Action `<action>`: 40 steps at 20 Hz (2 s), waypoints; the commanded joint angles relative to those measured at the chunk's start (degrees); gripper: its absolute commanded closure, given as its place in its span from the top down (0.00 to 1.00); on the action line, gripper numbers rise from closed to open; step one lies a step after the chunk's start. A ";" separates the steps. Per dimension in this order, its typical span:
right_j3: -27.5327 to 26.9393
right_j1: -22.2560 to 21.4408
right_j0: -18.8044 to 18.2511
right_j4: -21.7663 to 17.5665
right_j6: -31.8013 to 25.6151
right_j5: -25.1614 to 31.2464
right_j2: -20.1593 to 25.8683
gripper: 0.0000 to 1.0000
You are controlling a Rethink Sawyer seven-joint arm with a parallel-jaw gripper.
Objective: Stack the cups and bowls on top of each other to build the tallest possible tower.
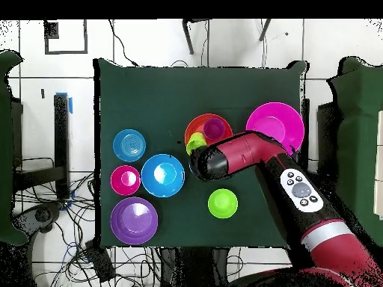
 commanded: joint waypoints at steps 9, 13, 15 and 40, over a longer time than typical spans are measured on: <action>-2.37 1.05 7.31 -4.70 -3.00 -3.36 -1.80 1.00; -4.63 1.52 10.19 -7.15 1.54 -5.33 -4.90 1.00; -5.64 1.10 12.38 -8.66 4.87 -5.95 -7.19 1.00; -10.32 -3.55 16.70 -7.17 -1.89 -6.31 -16.13 1.00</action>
